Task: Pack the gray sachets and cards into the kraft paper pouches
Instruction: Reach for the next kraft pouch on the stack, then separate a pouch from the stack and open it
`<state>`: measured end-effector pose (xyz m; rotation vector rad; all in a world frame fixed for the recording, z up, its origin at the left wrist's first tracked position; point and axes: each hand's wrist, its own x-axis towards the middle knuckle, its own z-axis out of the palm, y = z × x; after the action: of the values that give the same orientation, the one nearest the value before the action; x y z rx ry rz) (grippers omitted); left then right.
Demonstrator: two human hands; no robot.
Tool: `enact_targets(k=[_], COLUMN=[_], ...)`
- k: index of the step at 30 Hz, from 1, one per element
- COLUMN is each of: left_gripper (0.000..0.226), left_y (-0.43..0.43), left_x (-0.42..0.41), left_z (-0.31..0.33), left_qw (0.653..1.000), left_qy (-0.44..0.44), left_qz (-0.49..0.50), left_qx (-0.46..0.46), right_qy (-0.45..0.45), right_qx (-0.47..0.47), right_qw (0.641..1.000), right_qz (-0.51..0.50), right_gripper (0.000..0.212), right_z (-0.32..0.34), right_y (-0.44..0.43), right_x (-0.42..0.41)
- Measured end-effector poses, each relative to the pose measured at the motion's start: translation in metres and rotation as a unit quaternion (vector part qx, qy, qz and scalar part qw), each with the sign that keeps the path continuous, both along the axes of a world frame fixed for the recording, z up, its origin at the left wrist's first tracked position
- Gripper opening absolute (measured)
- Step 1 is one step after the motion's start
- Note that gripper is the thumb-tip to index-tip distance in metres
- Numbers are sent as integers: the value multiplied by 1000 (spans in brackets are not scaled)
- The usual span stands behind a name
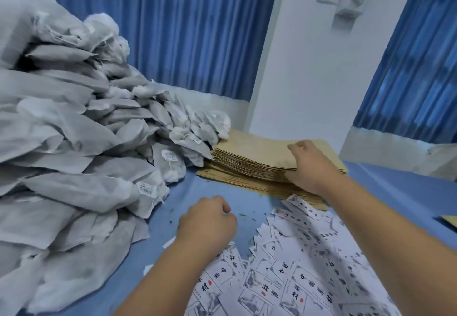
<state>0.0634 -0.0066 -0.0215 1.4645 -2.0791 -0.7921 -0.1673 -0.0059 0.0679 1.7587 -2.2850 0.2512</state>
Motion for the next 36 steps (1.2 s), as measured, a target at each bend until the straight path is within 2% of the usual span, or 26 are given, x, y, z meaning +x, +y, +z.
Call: enact_targets(k=[2, 5, 9, 12, 16, 18, 19, 20, 21, 23, 25, 27, 28, 30, 32, 34, 36], left_gripper=[24, 25, 28, 31, 30, 26, 23, 21, 22, 31, 42, 43, 38, 22, 21, 25, 18], left_y=[-1, -1, 0, 1, 5, 8, 10, 13, 16, 23, 28, 30, 31, 30, 27, 21, 15], left_x=[-1, -1, -1, 0, 0, -4, -8, -11, -14, -18, -17, -12, -9, -7, -4, 0, 5], left_z=[-1, 0, 0, 0, 2, 9, 14, 19, 24, 28, 28, 31, 32, 31, 30, 27, 26], left_qw=[1000, 999, 999, 999, 996, 987, 976, 955, 919, 818, 739, 696, 696, 727, 758, 765, 757], left_qy=[-19, -37, -51, -37, 40, 146, 216, 294, 377, 504, 558, 575, 573, 562, 547, 542, 529], left_qz=[0, 0, -7, -9, 0, -6, -8, -9, -16, -43, -86, -121, -125, -87, -43, -32, -36], left_qx=[-8, -14, -18, -27, -77, -65, -25, 36, 117, 275, 368, 413, 414, 385, 354, 347, 381], right_qy=[34, 110, 231, 276, 291, 245, 225, 212, 198, 159, 114, 84, 73, 57, 62, 53, 33], right_qx=[95, 156, 37, 18, 55, 64, 63, 57, 49, 31, 32, 53, 58, 54, 59, 96, 131], right_qw=[993, 978, 968, 958, 953, 966, 971, 975, 979, 987, 991, 990, 988, 987, 980, 964, 945], right_qz=[-68, -85, -86, -75, -63, -53, -44, -32, -16, 16, 57, 103, 119, 142, 178, 241, 298], right_gripper=[74, 51, 49, 46, 31, 25, 18, 12, 12, 20, 29, 33, 34, 32, 27, 22, 31], right_z=[1, -17, -40, -33, -12, 0, 5, 10, 15, 23, 28, 28, 25, 19, 12, 7, 7], right_y=[-1, 7, 21, 28, 38, 42, 44, 46, 49, 58, 68, 78, 82, 87, 91, 97, 107], right_x=[-15, -24, -18, -17, -6, 12, 23, 36, 51, 82, 110, 133, 142, 154, 157, 152, 145])
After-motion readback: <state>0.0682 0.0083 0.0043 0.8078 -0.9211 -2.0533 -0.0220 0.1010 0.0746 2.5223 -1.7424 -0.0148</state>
